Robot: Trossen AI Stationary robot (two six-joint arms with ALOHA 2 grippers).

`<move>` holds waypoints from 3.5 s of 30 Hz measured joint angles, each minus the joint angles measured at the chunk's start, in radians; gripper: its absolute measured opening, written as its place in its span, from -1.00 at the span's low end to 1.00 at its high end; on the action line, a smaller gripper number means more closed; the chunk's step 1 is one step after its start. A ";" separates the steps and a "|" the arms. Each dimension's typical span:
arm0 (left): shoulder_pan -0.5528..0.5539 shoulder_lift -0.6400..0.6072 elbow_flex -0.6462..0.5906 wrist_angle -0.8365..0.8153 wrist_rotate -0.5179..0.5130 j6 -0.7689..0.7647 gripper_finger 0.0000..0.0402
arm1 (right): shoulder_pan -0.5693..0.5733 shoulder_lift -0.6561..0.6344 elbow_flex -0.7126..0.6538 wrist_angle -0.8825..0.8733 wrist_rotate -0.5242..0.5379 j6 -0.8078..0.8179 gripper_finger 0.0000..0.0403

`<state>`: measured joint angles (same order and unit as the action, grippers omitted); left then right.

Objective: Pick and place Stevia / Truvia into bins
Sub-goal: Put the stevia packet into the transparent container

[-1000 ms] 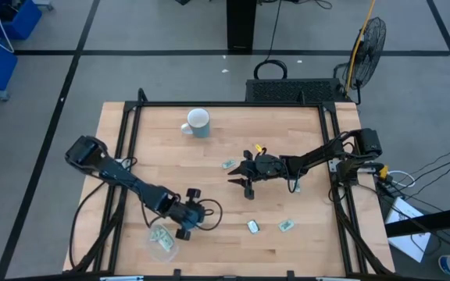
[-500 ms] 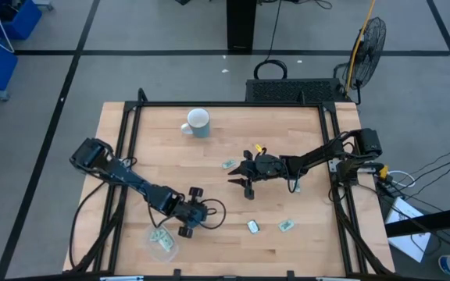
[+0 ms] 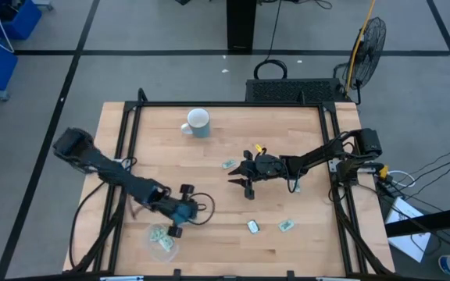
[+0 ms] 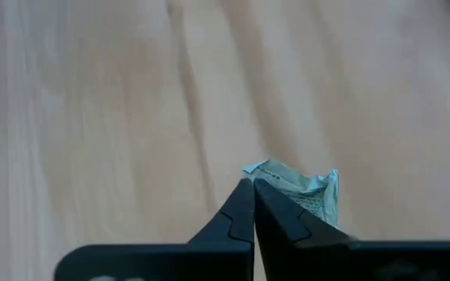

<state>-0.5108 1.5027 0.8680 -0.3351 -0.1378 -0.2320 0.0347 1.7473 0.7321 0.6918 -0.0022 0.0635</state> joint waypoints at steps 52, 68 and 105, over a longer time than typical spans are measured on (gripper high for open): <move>-0.320 -0.242 -0.090 -0.055 -0.101 -0.634 -0.93 | 0.028 -0.208 0.001 -0.239 0.004 -0.027 -0.42; -0.088 -0.362 -0.089 -0.056 -0.423 -0.162 -0.62 | 0.229 -0.545 0.001 -1.286 0.400 0.608 -0.42; 0.092 -0.187 -0.089 -0.063 -0.395 -0.155 -0.44 | 0.290 -0.548 -0.263 -1.324 0.253 1.129 -0.48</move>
<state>-0.4191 1.3155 0.7792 -0.3981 -0.5323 -0.3874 0.3252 1.1992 0.4694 -0.6321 0.2508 1.1925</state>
